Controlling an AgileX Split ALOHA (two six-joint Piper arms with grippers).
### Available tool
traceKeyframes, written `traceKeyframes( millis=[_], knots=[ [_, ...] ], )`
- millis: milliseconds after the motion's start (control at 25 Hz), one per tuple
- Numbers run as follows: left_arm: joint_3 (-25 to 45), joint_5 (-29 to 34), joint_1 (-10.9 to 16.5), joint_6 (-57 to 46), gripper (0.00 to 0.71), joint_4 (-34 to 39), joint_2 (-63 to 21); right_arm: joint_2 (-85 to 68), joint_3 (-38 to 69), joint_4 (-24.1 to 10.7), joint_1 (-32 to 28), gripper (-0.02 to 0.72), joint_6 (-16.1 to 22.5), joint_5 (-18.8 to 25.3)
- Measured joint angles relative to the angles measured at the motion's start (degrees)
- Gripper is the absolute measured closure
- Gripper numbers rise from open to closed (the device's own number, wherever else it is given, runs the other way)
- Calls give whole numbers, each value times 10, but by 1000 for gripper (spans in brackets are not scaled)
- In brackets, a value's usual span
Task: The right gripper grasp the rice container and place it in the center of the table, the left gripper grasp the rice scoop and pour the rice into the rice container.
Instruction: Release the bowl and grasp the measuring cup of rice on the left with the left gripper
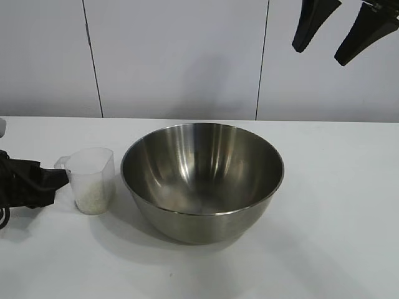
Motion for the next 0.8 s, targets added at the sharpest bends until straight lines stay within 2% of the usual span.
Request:
traceKeyframes(
  millis=[120, 160, 240, 360, 440, 560, 800],
  knots=[
    [-1, 0, 0, -5, 268, 0, 0, 0, 0, 0, 0, 240, 0, -7],
    [-1, 0, 0, -5, 294, 1, 0, 0, 0, 0, 0, 240, 0, -7],
    [-1, 0, 0, -5, 398, 4, 0, 0, 0, 0, 0, 240, 0, -8],
    [-1, 0, 0, -5, 603, 10, 0, 0, 0, 0, 0, 240, 0, -9],
    [-1, 0, 0, -5, 668, 12, 0, 0, 0, 0, 0, 240, 0, -9],
    [-1, 0, 0, -16, 697, 12, 0, 0, 0, 0, 0, 240, 0, -10],
    [-1, 4, 0, -58, 701, 12, -41, 0, 0, 0, 0, 240, 0, -14]
  ],
)
